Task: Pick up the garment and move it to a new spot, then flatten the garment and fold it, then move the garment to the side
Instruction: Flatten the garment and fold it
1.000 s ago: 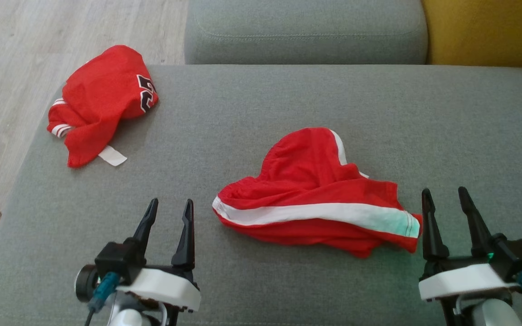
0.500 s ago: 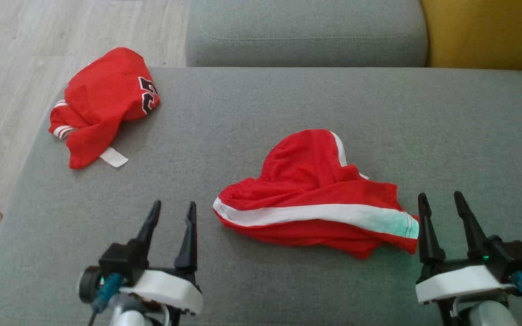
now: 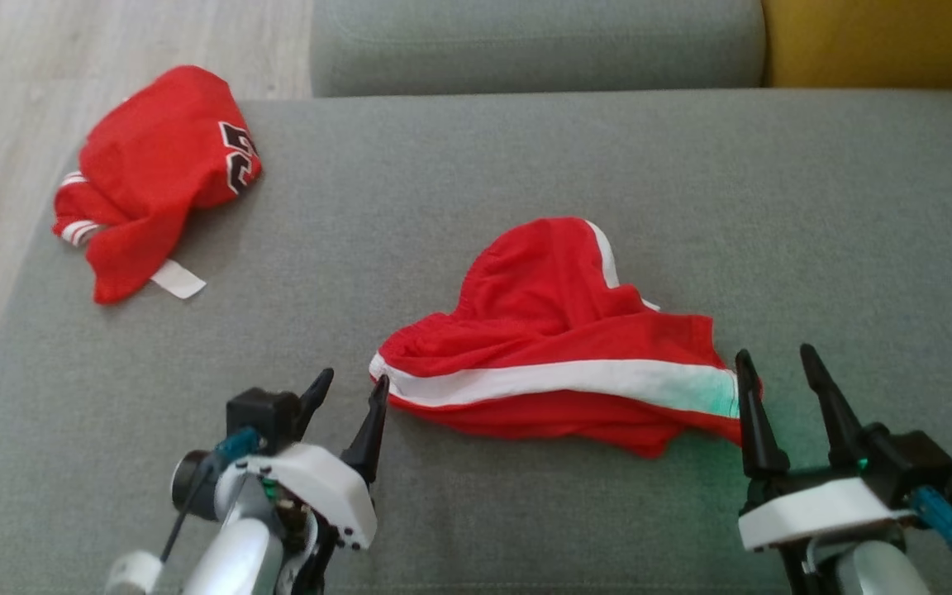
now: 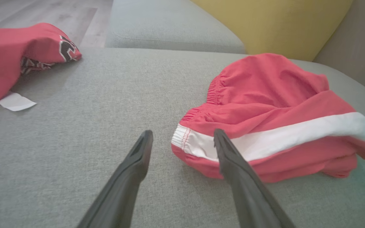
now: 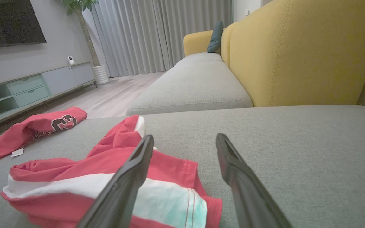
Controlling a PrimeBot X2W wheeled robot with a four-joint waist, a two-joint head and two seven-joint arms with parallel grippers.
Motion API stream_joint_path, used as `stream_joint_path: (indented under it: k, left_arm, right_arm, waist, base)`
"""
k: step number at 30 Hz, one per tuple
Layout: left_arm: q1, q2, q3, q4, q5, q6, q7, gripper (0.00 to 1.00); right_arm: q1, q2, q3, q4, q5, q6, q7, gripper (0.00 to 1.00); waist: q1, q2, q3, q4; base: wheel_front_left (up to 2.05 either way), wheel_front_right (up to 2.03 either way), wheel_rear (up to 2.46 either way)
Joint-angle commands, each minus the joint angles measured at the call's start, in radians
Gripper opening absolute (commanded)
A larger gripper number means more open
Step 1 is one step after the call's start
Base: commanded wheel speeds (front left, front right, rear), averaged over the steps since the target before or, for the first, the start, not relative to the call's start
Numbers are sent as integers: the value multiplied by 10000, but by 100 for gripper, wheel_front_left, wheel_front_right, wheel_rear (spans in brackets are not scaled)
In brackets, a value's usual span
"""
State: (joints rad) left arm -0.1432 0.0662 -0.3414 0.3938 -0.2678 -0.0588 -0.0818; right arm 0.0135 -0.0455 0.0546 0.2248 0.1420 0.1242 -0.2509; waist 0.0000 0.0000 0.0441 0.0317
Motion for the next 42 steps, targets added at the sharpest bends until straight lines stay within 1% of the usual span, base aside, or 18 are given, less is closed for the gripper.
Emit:
stream_joint_path:
  k: [1,8,16,24,25,26,29,32,35,38,40,41,42]
  left_arm:
    - [-571,177,313,-125,-74,-66,56,100]
    - [-1351,335,223,740,-103,-215,254,100]
    - [-1864,442,-96,1225,-90,-413,331,100]
    - [-2182,454,-336,1620,-189,-516,268,100]
    - [-2202,456,-362,1651,-197,-524,252,90]
    - [-2212,459,-389,1675,-202,-529,236,84]
    - [-2206,467,-473,1675,-223,-544,201,78]
    - [-2144,514,-534,1565,-254,-557,168,82]
    - [-2014,581,-543,1365,-314,-559,123,88]
    - [-1830,633,-543,1118,-392,-542,153,88]
    - [-1702,654,-552,973,-473,-544,243,82]
    - [-1653,671,-559,911,-504,-545,289,76]
    - [-1611,687,-564,864,-535,-546,337,67]
  right_arm:
    - [-532,-47,232,-286,-54,65,-109,100]
    - [-712,-47,332,-294,-122,65,-109,100]
    - [-855,-47,384,-251,-143,65,-109,100]
    - [-976,-47,417,-199,-146,65,-109,100]
    - [-981,-47,413,-200,-147,65,-109,100]
    - [-984,-47,411,-201,-148,65,-109,100]
    - [-985,-47,385,-202,-153,65,-109,100]
    - [-966,-47,354,-201,-178,65,-109,100]
    - [-919,-47,312,-152,-255,65,-109,100]
    - [-859,-47,249,-61,-374,65,-107,100]
    - [-814,-47,222,-37,-430,65,-98,100]
    - [-802,-47,199,-25,-456,65,-98,100]
    - [-799,-47,176,-13,-477,65,-96,100]
  waist:
    - [0,0,154,-106]
    - [0,0,594,-338]
    - [0,0,832,-454]
    - [0,0,956,-555]
    - [0,0,964,-562]
    - [0,0,968,-567]
    - [0,0,968,-565]
    - [0,0,957,-550]
    - [0,0,942,-517]
    - [0,0,932,-476]
    - [0,0,926,-456]
    - [0,0,922,-451]
    - [0,0,919,-452]
  base:
    - [0,0,0]
    - [0,0,0]
    - [0,0,0]
    - [0,0,0]
    - [0,0,0]
    - [0,0,0]
    - [0,0,0]
    - [0,0,0]
    - [0,0,0]
    - [0,0,0]
    - [0,0,0]
    - [0,0,0]
    - [0,0,0]
